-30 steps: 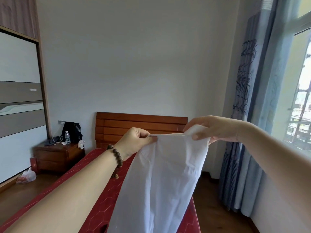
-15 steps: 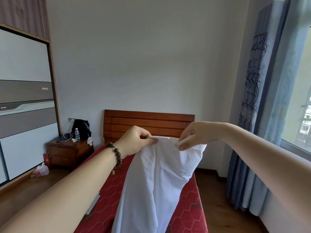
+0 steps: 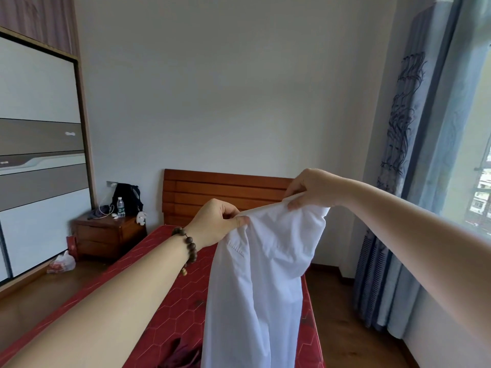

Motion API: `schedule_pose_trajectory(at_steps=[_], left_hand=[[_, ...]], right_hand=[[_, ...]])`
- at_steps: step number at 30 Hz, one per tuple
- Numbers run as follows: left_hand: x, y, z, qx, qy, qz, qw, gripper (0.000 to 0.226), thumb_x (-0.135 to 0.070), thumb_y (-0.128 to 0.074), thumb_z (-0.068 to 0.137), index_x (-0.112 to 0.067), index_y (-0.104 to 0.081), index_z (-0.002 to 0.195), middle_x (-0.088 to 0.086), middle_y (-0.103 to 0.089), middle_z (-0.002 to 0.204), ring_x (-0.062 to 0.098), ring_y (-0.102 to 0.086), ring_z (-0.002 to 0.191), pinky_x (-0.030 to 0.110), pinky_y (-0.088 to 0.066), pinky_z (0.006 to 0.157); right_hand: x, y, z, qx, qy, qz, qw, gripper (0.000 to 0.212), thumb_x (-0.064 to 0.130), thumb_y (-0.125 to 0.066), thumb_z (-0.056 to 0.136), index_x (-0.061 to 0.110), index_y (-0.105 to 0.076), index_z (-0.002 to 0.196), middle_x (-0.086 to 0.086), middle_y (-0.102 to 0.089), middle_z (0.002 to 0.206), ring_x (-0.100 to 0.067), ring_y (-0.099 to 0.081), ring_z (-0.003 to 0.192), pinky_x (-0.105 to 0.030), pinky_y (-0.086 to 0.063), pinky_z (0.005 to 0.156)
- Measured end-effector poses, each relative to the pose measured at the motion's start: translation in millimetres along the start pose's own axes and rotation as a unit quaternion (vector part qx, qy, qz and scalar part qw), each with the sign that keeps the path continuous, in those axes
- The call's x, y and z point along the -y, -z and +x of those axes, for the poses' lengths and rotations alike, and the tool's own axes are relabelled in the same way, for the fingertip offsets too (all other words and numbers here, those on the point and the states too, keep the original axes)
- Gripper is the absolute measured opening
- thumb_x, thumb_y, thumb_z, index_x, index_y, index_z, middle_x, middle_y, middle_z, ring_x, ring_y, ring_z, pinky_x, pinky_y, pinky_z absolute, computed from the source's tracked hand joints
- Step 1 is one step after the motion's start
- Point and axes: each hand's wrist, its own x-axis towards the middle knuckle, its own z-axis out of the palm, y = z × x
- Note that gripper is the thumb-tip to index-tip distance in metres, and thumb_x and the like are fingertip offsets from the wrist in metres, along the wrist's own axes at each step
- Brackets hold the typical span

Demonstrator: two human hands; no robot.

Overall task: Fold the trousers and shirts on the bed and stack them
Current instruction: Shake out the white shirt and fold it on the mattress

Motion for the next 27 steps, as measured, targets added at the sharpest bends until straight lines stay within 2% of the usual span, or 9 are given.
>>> schedule_pose_trajectory(at_steps=[4, 6, 10, 14, 17, 21, 23, 25, 27], left_hand=[[3, -8, -1, -0.032, -0.018, 0.054, 0.998, 0.048, -0.041, -0.073, 0.080, -0.007, -0.054, 0.053, -0.003, -0.041, 0.048, 0.008, -0.034, 0.045, 0.019, -0.030, 0.048], [9, -17, -7, -0.024, -0.021, 0.097, 0.995, 0.057, -0.051, -0.073, 0.076, -0.011, -0.043, 0.048, -0.002, -0.037, 0.047, 0.008, -0.030, 0.043, 0.016, -0.027, 0.045], [21, -41, -20, 0.056, 0.008, 0.159, 0.986, 0.048, -0.050, -0.076, 0.072, -0.008, -0.059, 0.056, -0.005, -0.056, 0.062, 0.009, -0.050, 0.055, 0.021, -0.042, 0.056], [16, -64, -28, 0.089, 0.011, 0.115, 0.989, 0.024, -0.041, -0.076, 0.075, -0.021, -0.067, 0.064, -0.010, -0.066, 0.085, 0.007, -0.060, 0.083, 0.020, -0.048, 0.074], [8, -82, -30, 0.082, 0.003, 0.079, 0.993, 0.023, -0.030, -0.073, 0.081, -0.028, -0.061, 0.061, -0.014, -0.061, 0.079, -0.001, -0.056, 0.075, 0.007, -0.040, 0.065], [4, -57, -18, 0.119, 0.016, 0.079, 0.990, 0.019, -0.026, -0.071, 0.082, -0.012, -0.067, 0.070, -0.002, -0.065, 0.069, 0.008, -0.056, 0.058, 0.030, -0.046, 0.060], [6, -32, -8, 0.088, 0.020, 0.062, 0.994, 0.020, -0.024, -0.070, 0.084, -0.009, -0.068, 0.072, 0.008, -0.066, 0.071, 0.014, -0.057, 0.063, 0.035, -0.047, 0.063], [10, -19, -3, 0.020, 0.018, 0.010, 1.000, 0.022, -0.026, -0.069, 0.086, -0.011, -0.068, 0.071, 0.010, -0.065, 0.071, 0.018, -0.056, 0.065, 0.035, -0.045, 0.065], [11, -24, -5, 0.015, 0.015, -0.025, 0.999, 0.022, -0.031, -0.069, 0.086, -0.016, -0.067, 0.069, 0.000, -0.060, 0.067, 0.010, -0.053, 0.063, 0.028, -0.042, 0.064]], right_hand=[[6, 1, 7, -0.069, -0.003, -0.035, 0.997, 0.015, 0.020, -0.074, 0.078, 0.023, -0.076, 0.093, 0.003, -0.068, 0.087, -0.015, -0.058, 0.082, -0.020, -0.044, 0.061], [10, 3, 11, -0.092, 0.001, -0.046, 0.995, 0.015, 0.019, -0.073, 0.078, 0.024, -0.076, 0.092, 0.002, -0.069, 0.088, -0.017, -0.059, 0.083, -0.024, -0.048, 0.065], [16, 7, 14, -0.110, 0.002, -0.057, 0.992, 0.014, 0.018, -0.072, 0.078, 0.020, -0.077, 0.092, -0.001, -0.071, 0.091, -0.021, -0.063, 0.085, -0.033, -0.054, 0.075], [15, 9, 14, -0.134, -0.007, -0.065, 0.989, 0.014, 0.017, -0.069, 0.077, 0.021, -0.077, 0.088, 0.000, -0.071, 0.088, -0.021, -0.064, 0.082, -0.034, -0.056, 0.071], [10, 8, 14, -0.148, -0.018, -0.066, 0.987, 0.015, 0.017, -0.067, 0.078, 0.024, -0.076, 0.086, 0.002, -0.071, 0.087, -0.021, -0.063, 0.079, -0.030, -0.053, 0.065], [-12, 11, 7, -0.142, -0.042, -0.099, 0.984, 0.017, 0.020, -0.066, 0.081, 0.026, -0.075, 0.095, 0.004, -0.070, 0.096, -0.022, -0.062, 0.088, -0.035, -0.055, 0.073], [-23, 14, 3, -0.145, -0.048, -0.088, 0.984, 0.017, 0.021, -0.068, 0.083, 0.026, -0.075, 0.098, 0.005, -0.070, 0.100, -0.021, -0.062, 0.093, -0.038, -0.055, 0.079], [-29, 17, 2, -0.165, -0.048, -0.063, 0.983, 0.014, 0.021, -0.068, 0.083, 0.026, -0.076, 0.094, 0.005, -0.070, 0.098, -0.021, -0.062, 0.093, -0.038, -0.055, 0.079], [-28, 19, 5, -0.187, -0.050, -0.046, 0.980, 0.013, 0.022, -0.069, 0.082, 0.026, -0.076, 0.093, 0.003, -0.071, 0.096, -0.023, -0.063, 0.090, -0.039, -0.055, 0.079]])
